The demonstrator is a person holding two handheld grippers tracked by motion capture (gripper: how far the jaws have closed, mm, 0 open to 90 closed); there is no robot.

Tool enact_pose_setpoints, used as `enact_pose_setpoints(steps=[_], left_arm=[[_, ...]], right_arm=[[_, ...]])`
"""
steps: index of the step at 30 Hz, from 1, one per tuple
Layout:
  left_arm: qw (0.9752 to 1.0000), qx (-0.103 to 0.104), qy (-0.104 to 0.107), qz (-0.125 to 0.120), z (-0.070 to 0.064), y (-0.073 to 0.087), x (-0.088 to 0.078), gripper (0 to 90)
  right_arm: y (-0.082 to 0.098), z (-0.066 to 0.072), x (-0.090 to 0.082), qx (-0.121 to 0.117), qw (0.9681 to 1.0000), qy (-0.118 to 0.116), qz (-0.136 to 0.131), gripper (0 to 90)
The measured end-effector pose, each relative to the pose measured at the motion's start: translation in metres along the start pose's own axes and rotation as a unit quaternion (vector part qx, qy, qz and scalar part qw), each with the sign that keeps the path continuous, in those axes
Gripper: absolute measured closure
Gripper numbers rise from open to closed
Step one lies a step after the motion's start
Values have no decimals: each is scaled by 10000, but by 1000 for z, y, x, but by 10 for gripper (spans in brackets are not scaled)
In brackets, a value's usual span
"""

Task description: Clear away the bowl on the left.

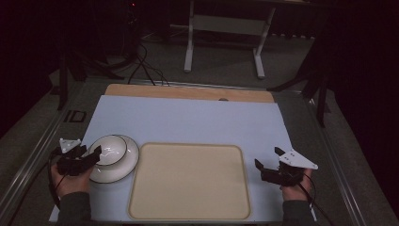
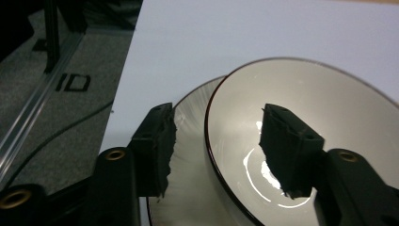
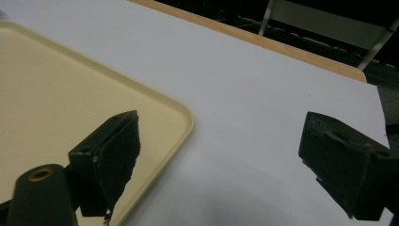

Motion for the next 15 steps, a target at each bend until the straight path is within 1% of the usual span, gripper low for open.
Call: enact_pose_setpoints(steps=[1,4,6,8,11,15], left_arm=[[10000,-17,-32,35,0,1,1,477],[9999,-72,-27,114,0,2,3,503],[9998,-105,11,148,0,3,4,523],[9997,-120,-21,230,1,5,5,527],[9993,-209,9,315,2,7,7,527],[9988,-275,46,401,1,10,9,544]], right_arm=[[0,0,0,5,10000,-3,0,125],[0,0,0,-5,10000,-7,-6,125],[0,0,0,-11,10000,-11,-15,125],[-1,0,0,-18,10000,-2,-18,125],[-1,0,-1,-26,10000,5,-28,125],[-1,0,-1,-27,10000,5,-35,125]])
Point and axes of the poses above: each handheld gripper's, and its own axes: x roughly forward along the jaws, y roughly out of its underside, z roughly to its left, the point moved 10 cm from there along x, roughly forward along the jaws, and after that the axes turned 5 degrees about x, right-handed, at the moved point
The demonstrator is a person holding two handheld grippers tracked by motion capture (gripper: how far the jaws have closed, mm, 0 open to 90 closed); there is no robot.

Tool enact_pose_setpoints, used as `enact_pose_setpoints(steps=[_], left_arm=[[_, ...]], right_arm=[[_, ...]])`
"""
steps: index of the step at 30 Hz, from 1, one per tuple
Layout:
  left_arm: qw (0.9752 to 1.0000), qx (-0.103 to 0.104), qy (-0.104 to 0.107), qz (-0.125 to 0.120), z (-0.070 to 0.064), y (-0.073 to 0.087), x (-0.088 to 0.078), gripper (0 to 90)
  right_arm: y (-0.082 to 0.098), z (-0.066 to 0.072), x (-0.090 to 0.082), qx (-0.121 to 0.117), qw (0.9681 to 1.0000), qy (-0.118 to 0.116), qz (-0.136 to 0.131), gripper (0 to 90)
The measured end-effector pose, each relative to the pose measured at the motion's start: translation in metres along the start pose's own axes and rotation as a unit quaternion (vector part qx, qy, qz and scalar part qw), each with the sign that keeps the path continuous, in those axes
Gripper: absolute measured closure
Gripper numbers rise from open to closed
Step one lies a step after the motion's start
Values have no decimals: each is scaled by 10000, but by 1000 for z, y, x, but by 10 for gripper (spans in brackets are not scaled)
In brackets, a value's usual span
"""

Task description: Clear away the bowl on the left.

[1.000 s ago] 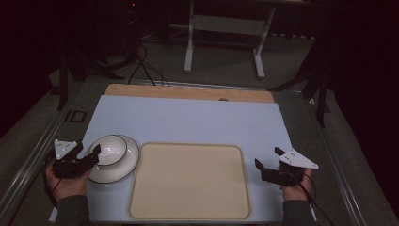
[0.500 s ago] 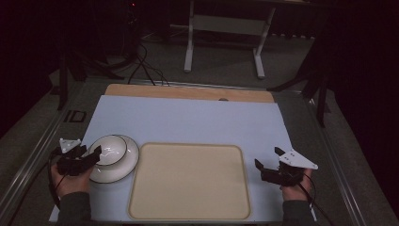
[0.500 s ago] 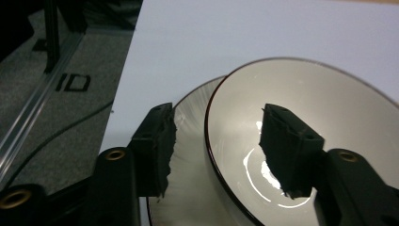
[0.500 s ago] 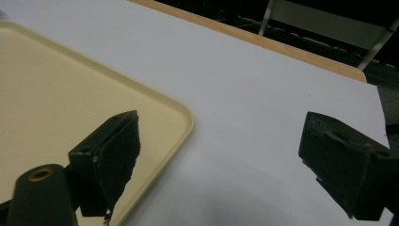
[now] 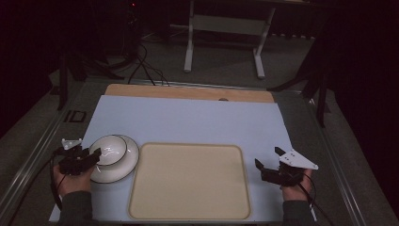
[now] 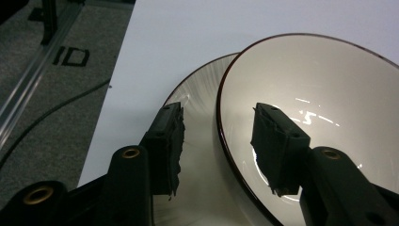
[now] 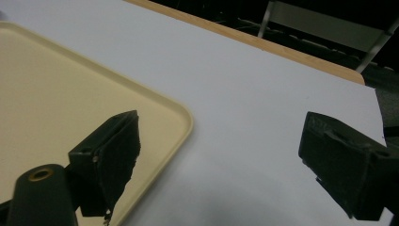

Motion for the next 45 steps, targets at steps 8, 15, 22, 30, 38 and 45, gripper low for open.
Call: enact_pose_setpoints(steps=[8,15,22,30,38,45], left_arm=[[9996,-206,102,151,2,4,2,594],[9992,-265,207,196,0,4,3,632],[9987,-174,395,262,-6,4,4,648],[9976,-192,577,318,-7,4,4,690],[9960,-227,783,370,-10,5,3,791],[9948,-319,882,399,-11,5,2,809]], right_arm=[[0,0,0,-5,10000,8,-9,126],[-1,1,-1,-53,10000,28,-26,126],[-1,1,-1,-64,10000,21,-30,126],[-1,1,-1,-57,10000,31,-30,130],[-1,1,-1,-51,10000,27,-31,130],[-1,1,-1,-51,10000,26,-30,131]])
Point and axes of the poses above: each handheld gripper's, and its own axes: x roughly forward along the jaws, y roughly out of its underside, z roughly to its left, the point moved 10 cm from there along x, roughly forward along the jaws, and after that the axes turned 5 degrees about x, right-handed, at the moved point
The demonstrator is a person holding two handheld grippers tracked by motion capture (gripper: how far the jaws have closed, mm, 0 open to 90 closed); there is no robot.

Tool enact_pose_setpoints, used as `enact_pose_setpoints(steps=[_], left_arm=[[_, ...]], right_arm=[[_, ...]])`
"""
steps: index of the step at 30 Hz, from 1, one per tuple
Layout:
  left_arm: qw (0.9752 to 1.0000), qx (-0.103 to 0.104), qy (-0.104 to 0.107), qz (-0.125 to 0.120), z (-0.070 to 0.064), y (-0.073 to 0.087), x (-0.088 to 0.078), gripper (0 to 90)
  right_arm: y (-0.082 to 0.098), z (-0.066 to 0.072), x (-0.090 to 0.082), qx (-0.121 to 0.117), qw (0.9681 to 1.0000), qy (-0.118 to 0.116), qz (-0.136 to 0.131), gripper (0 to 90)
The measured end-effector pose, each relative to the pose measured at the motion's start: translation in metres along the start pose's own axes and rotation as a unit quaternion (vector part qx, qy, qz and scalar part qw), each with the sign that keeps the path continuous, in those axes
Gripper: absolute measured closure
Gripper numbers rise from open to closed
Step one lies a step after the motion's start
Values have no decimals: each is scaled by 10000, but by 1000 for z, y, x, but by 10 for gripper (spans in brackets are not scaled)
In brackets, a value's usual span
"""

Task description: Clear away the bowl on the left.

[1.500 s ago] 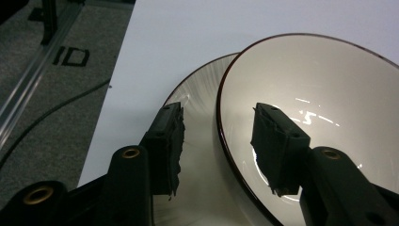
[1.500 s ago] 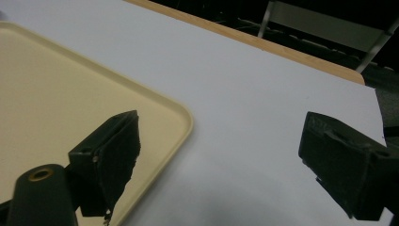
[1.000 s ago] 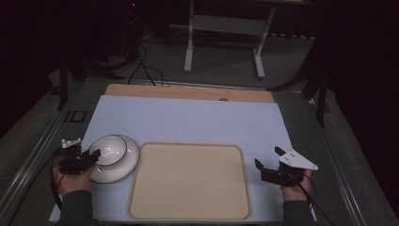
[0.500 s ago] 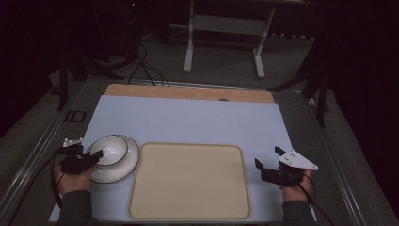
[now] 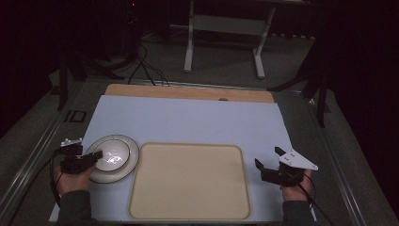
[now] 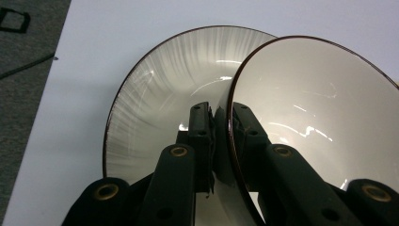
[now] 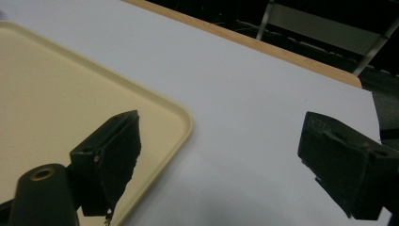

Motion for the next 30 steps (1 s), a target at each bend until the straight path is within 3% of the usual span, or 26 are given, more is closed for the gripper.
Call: enact_pose_setpoints(steps=[8,14,17,30], left_arm=[[10000,-57,68,30,-2,1,-1,811],[9996,-88,276,-8,-6,0,-2,809],[9989,-200,425,-57,-8,-1,-3,806],[9979,-383,498,-134,-7,-2,-5,798]], right_arm=[[-1,-2,-1,5,10000,30,-35,132],[-2,-2,-2,3,10000,9,-50,135],[-2,-2,-2,11,10000,3,-56,135],[-2,-2,-3,12,10000,-11,-69,136]])
Point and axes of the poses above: each handheld gripper's, and its own axes: x roughly forward along the jaws, y roughly out of its underside, z roughly to its left, the point moved 10 cm from there along x, roughly forward along the jaws, and after that the axes turned 5 degrees about x, right-handed, at the moved point
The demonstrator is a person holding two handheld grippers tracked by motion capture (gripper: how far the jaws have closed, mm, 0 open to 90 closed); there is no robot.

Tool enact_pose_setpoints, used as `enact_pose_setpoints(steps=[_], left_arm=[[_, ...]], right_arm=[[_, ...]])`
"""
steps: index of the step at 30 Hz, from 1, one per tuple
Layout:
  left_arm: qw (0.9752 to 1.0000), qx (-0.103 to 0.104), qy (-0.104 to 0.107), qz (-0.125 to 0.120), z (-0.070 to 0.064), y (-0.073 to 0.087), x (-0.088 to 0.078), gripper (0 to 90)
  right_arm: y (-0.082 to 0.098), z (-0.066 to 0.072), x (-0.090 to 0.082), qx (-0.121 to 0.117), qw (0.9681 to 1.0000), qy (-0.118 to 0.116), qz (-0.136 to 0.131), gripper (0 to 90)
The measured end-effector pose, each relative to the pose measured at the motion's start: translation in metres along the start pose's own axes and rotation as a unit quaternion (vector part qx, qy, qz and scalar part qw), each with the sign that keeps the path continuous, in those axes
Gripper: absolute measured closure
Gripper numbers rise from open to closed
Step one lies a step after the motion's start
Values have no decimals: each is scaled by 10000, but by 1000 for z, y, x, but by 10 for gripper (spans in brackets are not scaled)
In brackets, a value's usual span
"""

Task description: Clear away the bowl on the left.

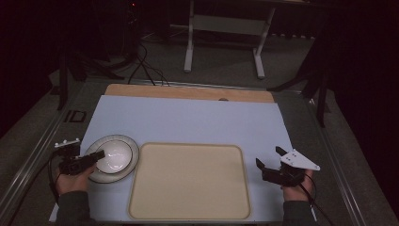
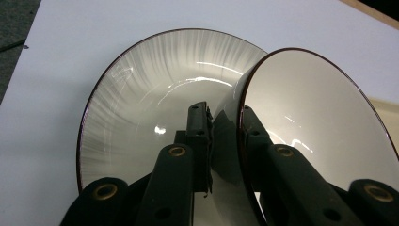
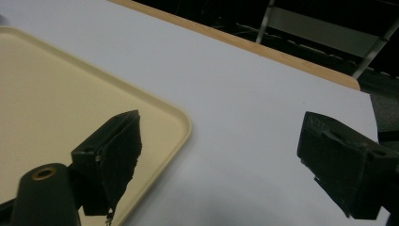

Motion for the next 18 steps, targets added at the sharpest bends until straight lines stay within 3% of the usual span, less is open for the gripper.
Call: enact_pose_setpoints(steps=[18], left_arm=[[9997,-33,84,-227,-7,-6,-7,794]], right_arm=[[-1,0,-1,3,10000,-13,-21,137]])
Point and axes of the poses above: each handheld gripper's, and its own axes: x roughly forward along the jaws, y roughly out of its underside, z roughly to its left, the point moved 10 cm from there along x, roughly forward along the jaws, and after that the axes turned 5 degrees about x, right-handed, at the moved point
